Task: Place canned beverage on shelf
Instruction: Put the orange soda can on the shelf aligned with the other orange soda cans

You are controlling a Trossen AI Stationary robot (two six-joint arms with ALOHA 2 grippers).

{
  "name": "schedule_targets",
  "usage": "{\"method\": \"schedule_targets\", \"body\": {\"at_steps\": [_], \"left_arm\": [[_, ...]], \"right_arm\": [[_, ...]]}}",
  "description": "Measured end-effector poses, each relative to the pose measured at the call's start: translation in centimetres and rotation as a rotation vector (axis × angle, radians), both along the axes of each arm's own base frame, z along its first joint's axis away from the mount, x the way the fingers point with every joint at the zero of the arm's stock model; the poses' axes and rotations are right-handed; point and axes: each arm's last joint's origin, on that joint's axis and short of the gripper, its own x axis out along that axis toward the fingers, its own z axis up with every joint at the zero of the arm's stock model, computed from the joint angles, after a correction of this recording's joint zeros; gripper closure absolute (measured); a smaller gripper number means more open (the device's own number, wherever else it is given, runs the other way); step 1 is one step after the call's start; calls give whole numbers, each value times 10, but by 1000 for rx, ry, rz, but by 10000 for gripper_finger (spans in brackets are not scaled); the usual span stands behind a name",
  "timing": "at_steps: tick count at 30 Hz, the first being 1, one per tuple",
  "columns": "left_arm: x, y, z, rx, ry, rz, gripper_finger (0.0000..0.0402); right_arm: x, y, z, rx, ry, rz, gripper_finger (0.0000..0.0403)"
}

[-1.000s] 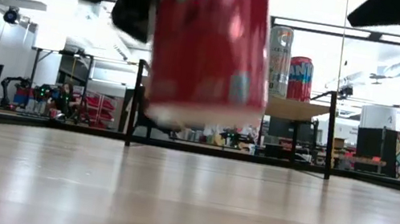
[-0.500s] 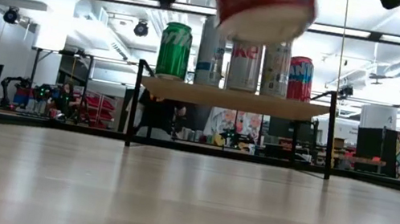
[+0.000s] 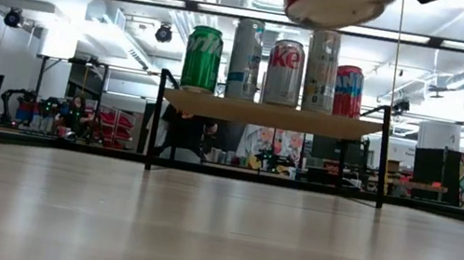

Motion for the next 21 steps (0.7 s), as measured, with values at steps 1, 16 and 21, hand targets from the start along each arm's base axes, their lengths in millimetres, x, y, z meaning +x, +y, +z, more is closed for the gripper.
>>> {"method": "schedule_targets", "body": {"at_steps": [1, 16, 21], "left_arm": [[0, 0, 1, -2, -3, 0, 115], [4, -2, 8, 18, -17, 6, 103], [4, -2, 9, 16, -22, 6, 68]], "right_arm": [[2, 0, -1, -12, -7, 2, 35], [13, 0, -2, -64, -64, 17, 105], [13, 0, -2, -54, -65, 13, 128]]}}
